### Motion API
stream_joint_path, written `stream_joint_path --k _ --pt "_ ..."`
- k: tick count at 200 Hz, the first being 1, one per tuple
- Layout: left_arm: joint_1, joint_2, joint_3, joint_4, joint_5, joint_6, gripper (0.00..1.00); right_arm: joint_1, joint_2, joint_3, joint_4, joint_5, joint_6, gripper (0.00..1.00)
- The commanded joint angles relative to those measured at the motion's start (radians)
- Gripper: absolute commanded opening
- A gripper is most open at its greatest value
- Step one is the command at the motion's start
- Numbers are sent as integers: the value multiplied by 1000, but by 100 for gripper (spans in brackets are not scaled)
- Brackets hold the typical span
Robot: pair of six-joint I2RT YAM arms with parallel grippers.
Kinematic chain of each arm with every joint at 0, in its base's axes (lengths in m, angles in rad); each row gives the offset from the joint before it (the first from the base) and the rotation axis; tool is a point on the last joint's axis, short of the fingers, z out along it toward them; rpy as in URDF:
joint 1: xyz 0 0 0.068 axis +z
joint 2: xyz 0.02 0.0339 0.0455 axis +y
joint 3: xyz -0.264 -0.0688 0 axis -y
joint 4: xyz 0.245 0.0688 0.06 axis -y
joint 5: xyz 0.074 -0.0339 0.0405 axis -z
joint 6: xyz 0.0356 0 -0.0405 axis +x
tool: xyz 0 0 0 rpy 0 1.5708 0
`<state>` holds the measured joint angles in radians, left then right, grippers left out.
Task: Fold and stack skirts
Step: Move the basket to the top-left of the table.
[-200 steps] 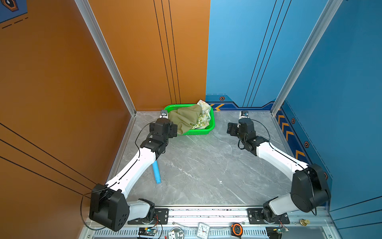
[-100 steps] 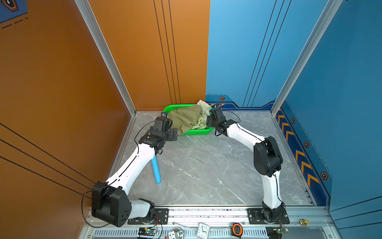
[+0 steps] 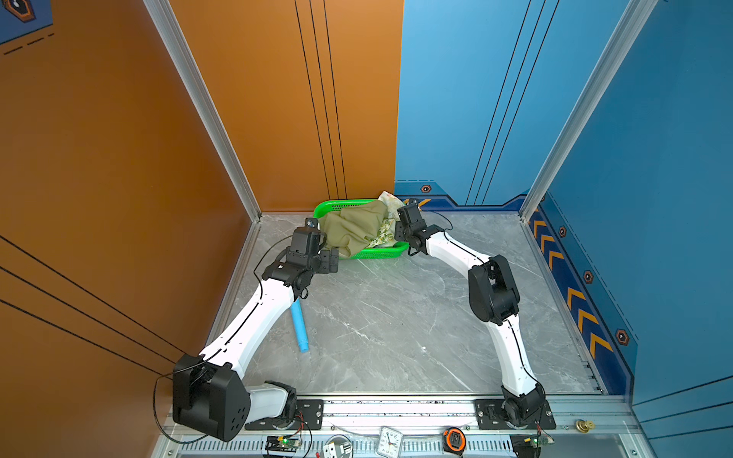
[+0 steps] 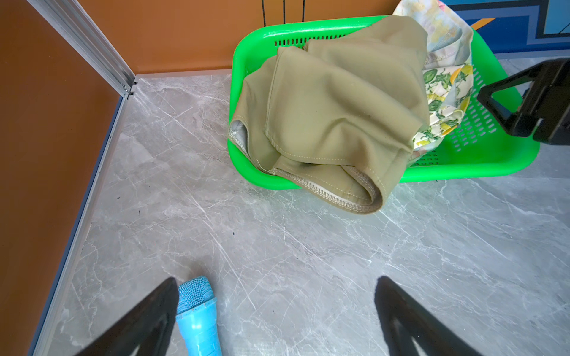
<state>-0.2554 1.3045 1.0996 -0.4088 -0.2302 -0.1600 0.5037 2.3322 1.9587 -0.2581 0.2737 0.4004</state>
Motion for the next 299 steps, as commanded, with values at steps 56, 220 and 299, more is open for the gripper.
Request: stream_joint_path --k 56,220,299 --pt "57 -23 -33 39 -3 -27 99 110 102 114 140 -121 -22 58" --pt "-92 330 232 10 -115 81 98 -70 -501 -588 506 -209 117 78" --pt "-140 735 637 -86 -141 155 93 -128 -790 -853 413 -218 44 78"
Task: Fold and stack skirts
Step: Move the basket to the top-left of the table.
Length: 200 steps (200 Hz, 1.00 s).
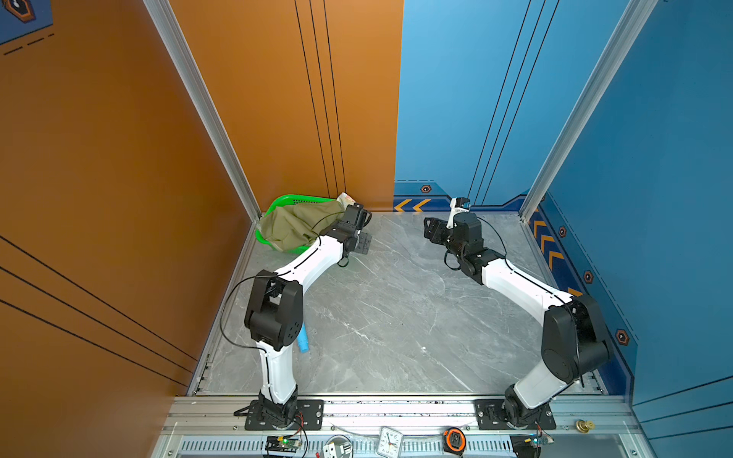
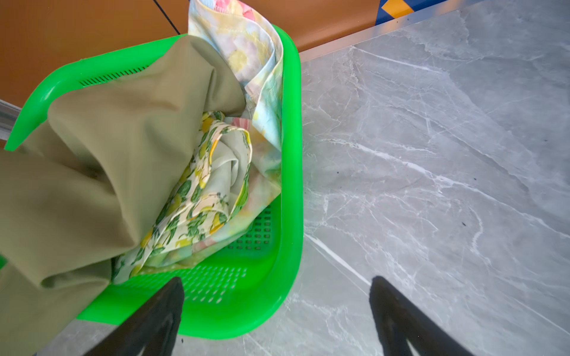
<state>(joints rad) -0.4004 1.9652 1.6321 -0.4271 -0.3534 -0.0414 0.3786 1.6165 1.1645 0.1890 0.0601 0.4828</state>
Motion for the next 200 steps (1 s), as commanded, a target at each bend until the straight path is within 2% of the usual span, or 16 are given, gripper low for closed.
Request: stream_joint_path --k 1,40,45,68,132,155,200 --pt "5 77 108 -68 -18 37 93 -3 -78 -61 -34 -5 -38 78" --pt "30 197 241 -128 0 -24 87 8 -115 -89 -49 -6 -45 77" --pt "32 208 251 -133 1 -35 81 9 -116 -88 -49 -6 -48 77" --pt "31 250 293 -144 -6 -67 73 11 -118 -90 -64 -6 -49 76" --pt "48 299 311 -153 -66 -126 53 34 -186 -143 -71 6 -38 76" --pt "75 295 314 -164 -42 -180 44 37 -198 -160 -69 5 -38 76" --pt "98 296 320 -180 -74 -244 42 41 -198 -199 -40 -5 -29 76"
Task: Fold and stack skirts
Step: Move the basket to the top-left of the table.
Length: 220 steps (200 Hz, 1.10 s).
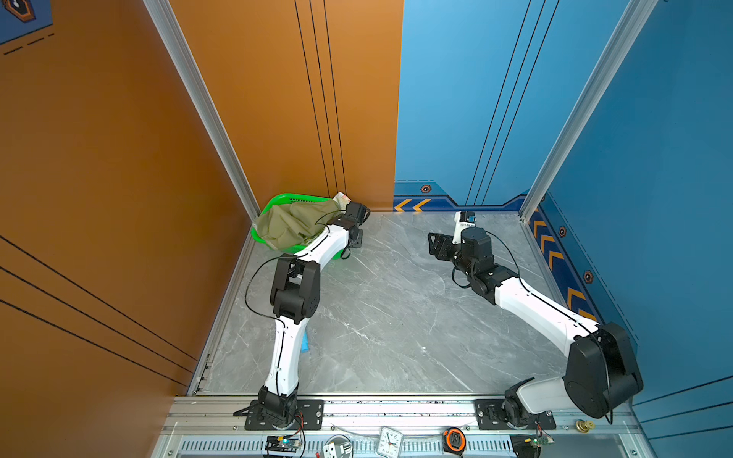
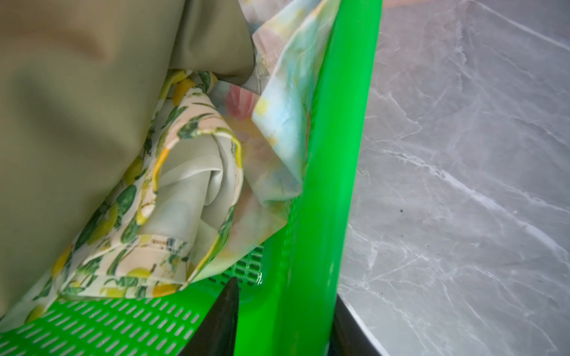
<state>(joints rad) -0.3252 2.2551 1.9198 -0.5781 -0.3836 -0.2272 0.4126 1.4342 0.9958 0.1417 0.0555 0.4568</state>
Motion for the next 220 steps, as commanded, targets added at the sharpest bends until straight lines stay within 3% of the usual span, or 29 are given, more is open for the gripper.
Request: stream_joint_path --k 1,101,138,153,164,175,192,207,220 --pt "23 6 32 -29 -45 -59 42 8 -16 -32 8 -1 -3 76" --pt "42 26 45 -34 -150 -233 35 5 -14 -72 53 -42 4 76" --pt "46 50 87 -37 -150 -231 38 3 -30 -74 50 -51 -2 77" --pt "50 53 90 -29 -130 -205 46 2 -38 -77 50 -55 -4 77" --pt "49 58 107 -29 -130 -154 57 0 -43 -79 49 -54 -6 78" --pt "46 47 117 -25 -101 -100 74 2 -47 -80 48 -46 -12 83" --pt "36 11 128 -22 -58 6 84 2 -53 -57 19 -16 -5 98" --pt "23 -44 114 -17 -60 89 99 3 -50 3 -69 23 -2 100" --pt "29 -103 85 -17 -7 107 98 8 -63 13 -84 35 -6 100"
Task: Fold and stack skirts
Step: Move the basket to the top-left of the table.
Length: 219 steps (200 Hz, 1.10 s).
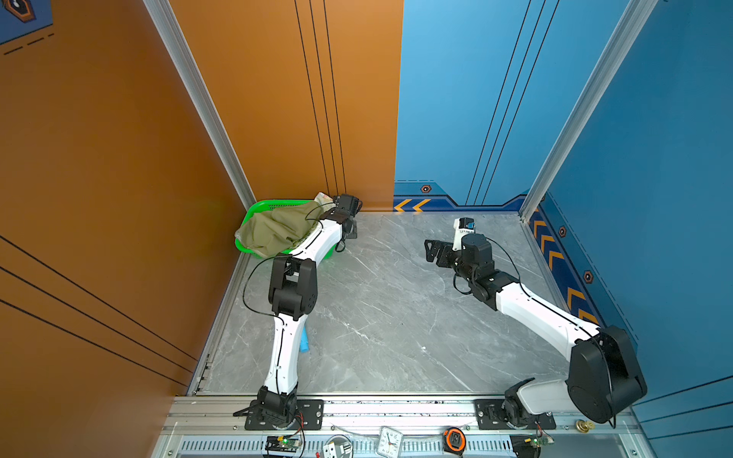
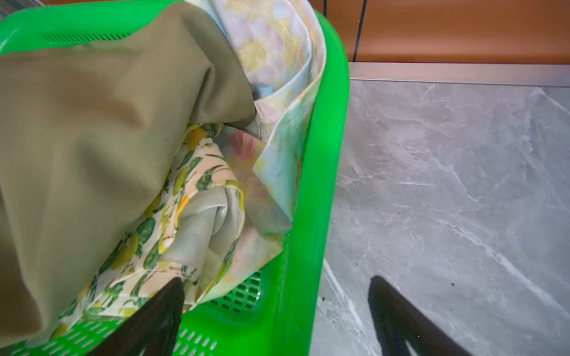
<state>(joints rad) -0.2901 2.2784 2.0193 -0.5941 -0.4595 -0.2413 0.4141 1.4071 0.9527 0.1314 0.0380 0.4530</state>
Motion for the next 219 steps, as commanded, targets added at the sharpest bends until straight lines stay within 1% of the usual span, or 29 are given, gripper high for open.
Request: stream_joint_path --k 1,15,35,57,78,106,121,140,149,158,179,200,210,219 --pt "-5 -132 -17 0 72 121 98 7 -37 56 -72 51 -3 100" --pt "9 -198 -55 -2 105 122 98 12 -63 46 -53 20 -9 100" --pt "48 -295 -123 -3 145 82 98 27 -71 63 -88 47 -5 100" --pt "114 -377 -164 -65 107 7 98 67 -68 85 -137 115 -12 99" --pt "199 -449 -239 -83 61 -50 98 119 -62 84 -138 125 -45 99" --pt "296 -488 -304 -104 49 -98 98 194 -19 104 -150 130 -104 99" --pt "345 -486 -330 -111 81 -138 98 220 -1 112 -145 123 -132 99" --pt "402 -455 -346 -106 165 -192 99 231 23 130 -150 105 -140 99" --pt "419 -429 -340 -101 185 -209 100 235 29 133 -148 105 -151 99" --pt "428 -404 -331 -91 194 -222 98 239 29 132 -145 119 -166 99" --pt "431 -350 -314 -19 206 -235 96 234 19 131 -153 141 -193 100" --pt "417 -258 -227 -9 228 -249 96 224 9 130 -159 148 -208 100" --pt "403 -218 -185 -9 209 -249 95 222 1 121 -148 164 -225 100" --pt "387 -197 -174 15 176 -245 94 220 -6 113 -137 183 -240 100"
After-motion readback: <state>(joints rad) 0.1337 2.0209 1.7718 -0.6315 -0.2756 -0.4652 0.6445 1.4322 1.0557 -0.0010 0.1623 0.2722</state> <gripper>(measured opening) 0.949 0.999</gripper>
